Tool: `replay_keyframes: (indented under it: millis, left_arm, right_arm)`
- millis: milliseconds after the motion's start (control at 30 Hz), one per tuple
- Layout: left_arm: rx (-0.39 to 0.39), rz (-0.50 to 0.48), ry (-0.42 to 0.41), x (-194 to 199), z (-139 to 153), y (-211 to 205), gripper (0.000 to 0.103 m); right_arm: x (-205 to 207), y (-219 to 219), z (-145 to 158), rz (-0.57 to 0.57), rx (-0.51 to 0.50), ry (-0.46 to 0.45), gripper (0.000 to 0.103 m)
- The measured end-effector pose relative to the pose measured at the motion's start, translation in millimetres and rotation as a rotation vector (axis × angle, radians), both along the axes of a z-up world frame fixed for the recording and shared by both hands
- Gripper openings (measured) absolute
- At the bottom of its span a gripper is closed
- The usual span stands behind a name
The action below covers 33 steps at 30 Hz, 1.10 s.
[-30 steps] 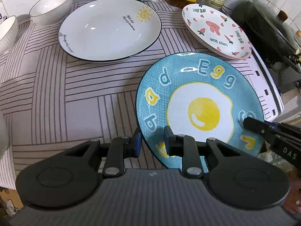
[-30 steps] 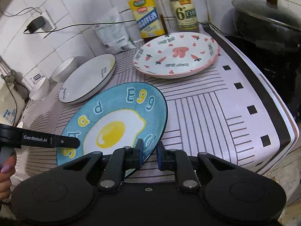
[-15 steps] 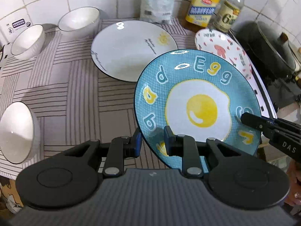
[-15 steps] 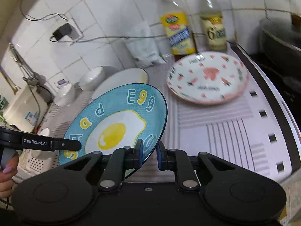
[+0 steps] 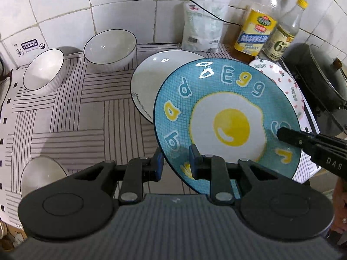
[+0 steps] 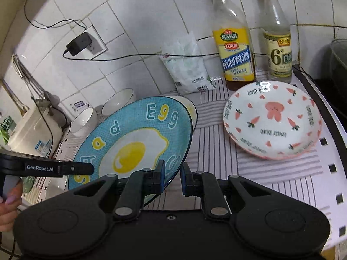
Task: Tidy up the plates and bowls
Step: 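Carry the blue egg plate onto the white sun-print plate with both tools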
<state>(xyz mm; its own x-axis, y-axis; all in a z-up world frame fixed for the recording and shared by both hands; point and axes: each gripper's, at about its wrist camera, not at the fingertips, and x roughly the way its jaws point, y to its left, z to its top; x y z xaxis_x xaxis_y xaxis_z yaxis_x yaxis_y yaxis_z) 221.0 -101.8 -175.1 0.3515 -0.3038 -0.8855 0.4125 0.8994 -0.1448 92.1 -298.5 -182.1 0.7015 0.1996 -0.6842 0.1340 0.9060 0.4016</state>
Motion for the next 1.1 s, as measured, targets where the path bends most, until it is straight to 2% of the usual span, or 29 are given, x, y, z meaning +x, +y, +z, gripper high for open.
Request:
replay_keyframes:
  millis: [233,433,600,800,900,1100]
  left_arm:
    - [0.016,-0.032,0.009,43.3,-7.1,1.3,0.022]
    - [0.001,-0.063,0.035,75.3,-18.2,-7.4,0.022]
    - [0.029,-0.072,0.056,97.6,-34.7,-19.4,0.022]
    - [0.073,-0.092,0.072,111.2,-46.8,-24.8,0.023]
    - [0.094,-0.093,0.068,115.0,-49.7,-23.5,0.023]
    - [0.123,-0.078,0.114,123.7,-61.5,-17.7,0.023]
  right_arm:
    - [35.9,6.9,-5.0,-0.021,-0.006,-0.006,0.019]
    - [65.9,-6.4,-14.0,-0.034,0.007,-0.015,0.019]
    - [81.3,-13.4,-28.2,-0.047,0.004,-0.003,0.019]
    - [91.9,-12.8,-46.3,-0.100,0.025,0.032,0.019]
    - [99.2,-6.6,-47.4,-0.085,-0.008,0.052,0.019]
    - [111.8,3.5,-50.3,-0.067,-0.040,0.080,0.019]
